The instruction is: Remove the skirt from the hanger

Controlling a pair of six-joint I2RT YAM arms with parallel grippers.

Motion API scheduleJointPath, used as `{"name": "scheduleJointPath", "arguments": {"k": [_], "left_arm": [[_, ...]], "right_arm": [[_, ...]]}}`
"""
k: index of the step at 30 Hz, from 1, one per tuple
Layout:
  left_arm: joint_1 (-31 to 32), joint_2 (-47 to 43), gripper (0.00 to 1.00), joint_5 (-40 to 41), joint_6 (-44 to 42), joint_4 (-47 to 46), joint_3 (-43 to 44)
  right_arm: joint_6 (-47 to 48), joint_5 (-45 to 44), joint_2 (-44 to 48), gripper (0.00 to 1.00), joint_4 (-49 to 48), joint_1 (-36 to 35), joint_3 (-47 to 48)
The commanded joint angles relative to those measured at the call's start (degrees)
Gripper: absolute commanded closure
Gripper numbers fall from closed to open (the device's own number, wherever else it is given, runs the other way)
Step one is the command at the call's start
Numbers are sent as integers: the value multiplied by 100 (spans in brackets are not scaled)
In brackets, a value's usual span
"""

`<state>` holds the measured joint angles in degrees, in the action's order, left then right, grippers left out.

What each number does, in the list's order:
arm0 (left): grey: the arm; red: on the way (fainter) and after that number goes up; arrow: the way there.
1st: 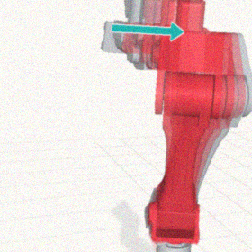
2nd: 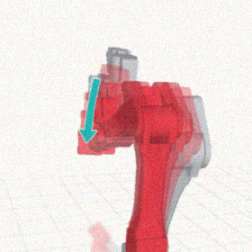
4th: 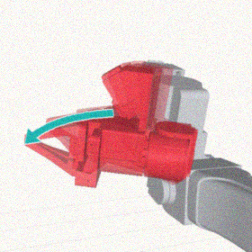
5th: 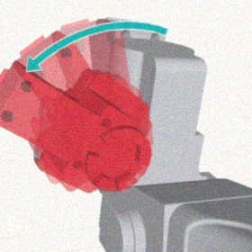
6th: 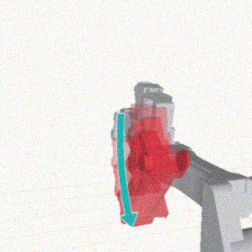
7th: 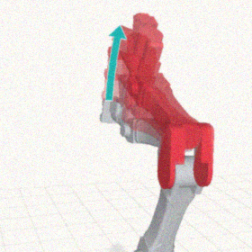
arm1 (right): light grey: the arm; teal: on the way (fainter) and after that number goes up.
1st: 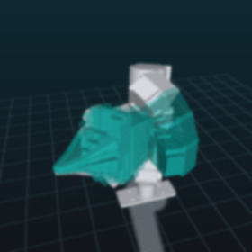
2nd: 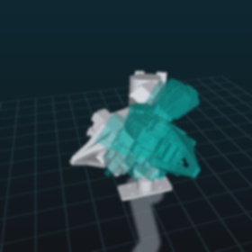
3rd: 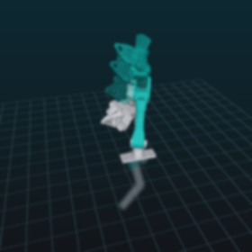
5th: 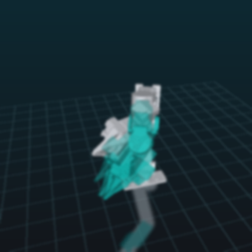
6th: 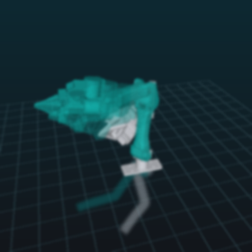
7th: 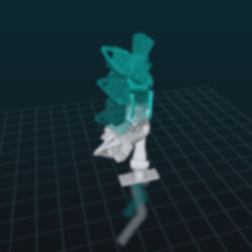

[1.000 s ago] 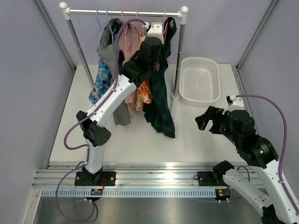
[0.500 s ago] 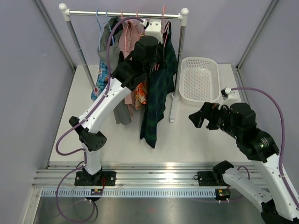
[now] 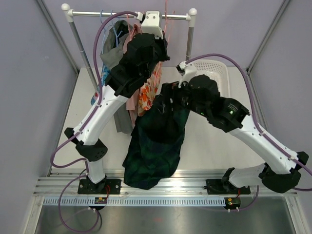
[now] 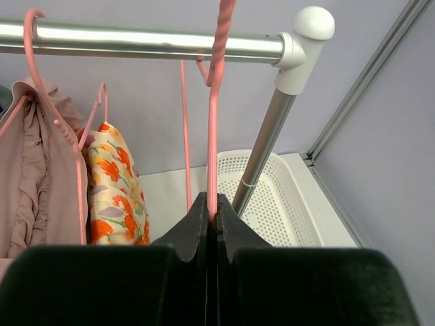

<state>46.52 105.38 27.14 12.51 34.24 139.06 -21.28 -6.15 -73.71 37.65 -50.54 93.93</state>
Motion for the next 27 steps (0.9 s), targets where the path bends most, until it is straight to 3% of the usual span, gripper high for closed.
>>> {"name": "scheduleJointPath", "arguments": {"k": [1, 6, 10, 13, 21, 22, 24, 25, 26, 27], "left_arm": [[-20, -202, 100, 169, -21, -567, 87], [-29, -658, 100, 345, -231, -760, -730], [-90, -1133, 100, 433, -390, -902, -1408], [-143, -1432, 100, 354, -320, -805, -1741], [-170, -2206, 100, 319, -206, -823, -2726], [-161, -2285, 100, 319, -214, -788, -2770], [-170, -2364, 100, 362, -267, -647, -2806], [-170, -2417, 100, 371, -293, -612, -2884], [-170, -2539, 100, 389, -346, -594, -2937], [-170, -2636, 100, 424, -363, -559, -3016]], "right_arm": [[-244, -686, -125, 0, -257, -349, -197], [-1060, -1633, -143, 1, -339, -1527, -1542], [-2728, -1943, -476, 1, -196, -1722, -3033], [-3101, -1741, -932, 0, -538, -1713, -3608], [-2452, -1758, -2735, 3, -909, -1713, -2847], [-2417, -1653, -2893, 13, -865, -1731, -2610], [-2346, -1565, -2833, 53, -978, -1783, -2555], [-2355, -1573, -2589, 94, -987, -1801, -2599], [-2407, -1599, -2413, 100, -961, -1810, -2625], [-2373, -1678, -2211, 100, -865, -1810, -2669]]}}
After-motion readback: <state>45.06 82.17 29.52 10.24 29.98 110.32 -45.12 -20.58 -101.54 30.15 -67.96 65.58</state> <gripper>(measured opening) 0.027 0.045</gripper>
